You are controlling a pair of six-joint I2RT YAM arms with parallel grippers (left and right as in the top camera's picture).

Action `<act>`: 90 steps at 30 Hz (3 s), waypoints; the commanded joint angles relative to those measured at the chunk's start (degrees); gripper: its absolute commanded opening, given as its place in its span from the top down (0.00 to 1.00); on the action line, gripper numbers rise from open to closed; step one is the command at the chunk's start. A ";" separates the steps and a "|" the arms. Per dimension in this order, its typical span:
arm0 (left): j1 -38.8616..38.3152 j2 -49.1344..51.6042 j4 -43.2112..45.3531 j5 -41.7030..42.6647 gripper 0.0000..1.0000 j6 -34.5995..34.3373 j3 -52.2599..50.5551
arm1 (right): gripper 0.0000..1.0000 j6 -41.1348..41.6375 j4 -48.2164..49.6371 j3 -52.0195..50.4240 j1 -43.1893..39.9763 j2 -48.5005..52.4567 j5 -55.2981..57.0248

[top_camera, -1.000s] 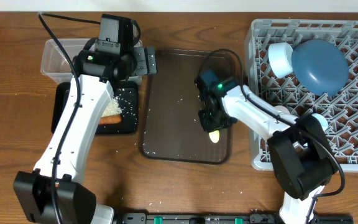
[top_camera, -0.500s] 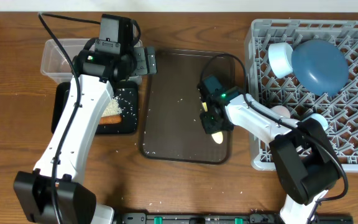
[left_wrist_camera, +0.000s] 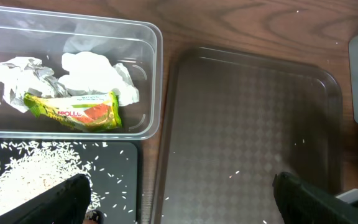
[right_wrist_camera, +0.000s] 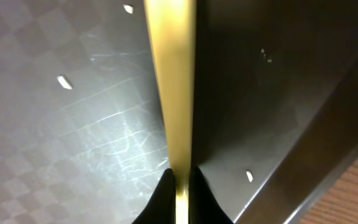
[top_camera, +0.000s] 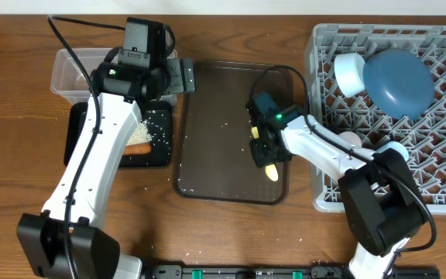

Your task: Sort waste into correct bins and load items into the dishwasher rack

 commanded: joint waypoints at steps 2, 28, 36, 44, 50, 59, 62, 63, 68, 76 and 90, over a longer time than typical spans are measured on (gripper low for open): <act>0.13 0.66 -0.15 -0.31 0.04 -0.09 0.11 | 0.99 -2.19 -2.89 1.33 -0.50 1.09 0.42; 0.13 0.66 -0.15 -0.31 0.04 -0.09 0.11 | 0.38 -23.80 -6.49 6.71 1.05 0.92 -1.38; 0.13 0.66 -0.15 -0.31 0.04 -0.09 0.11 | 0.31 -28.11 -5.68 1.38 1.20 0.92 -4.31; 0.13 0.66 -0.15 -0.31 0.04 -0.09 0.11 | 0.59 -28.04 -2.05 -3.48 1.20 0.94 -6.86; 0.13 0.66 -0.15 -0.31 0.04 -0.09 0.09 | 0.94 -26.14 -2.01 -3.67 1.20 0.94 -8.13; 0.13 0.66 -0.15 -0.31 0.04 -0.09 0.11 | 0.99 -25.42 -1.84 -3.56 1.16 0.92 -8.15; 0.13 0.66 -0.15 -0.31 0.04 -0.09 0.11 | 0.96 -24.57 -1.79 -3.17 1.16 0.92 -8.15; 0.13 0.66 -0.15 -0.31 0.04 -0.09 0.11 | 0.93 -24.57 -1.75 -2.71 1.16 0.92 -8.15; 0.13 0.66 -0.15 -0.31 0.04 -0.09 0.11 | 0.59 -22.75 -2.01 3.50 0.96 0.92 -6.99; 0.13 0.66 -0.15 -0.31 0.04 -0.09 0.11 | 0.37 4.70 -1.09 10.12 -0.52 1.01 2.95; 0.13 0.66 -0.15 -0.31 0.04 -0.09 0.11 | 0.39 18.71 2.75 9.94 -4.44 5.64 -2.34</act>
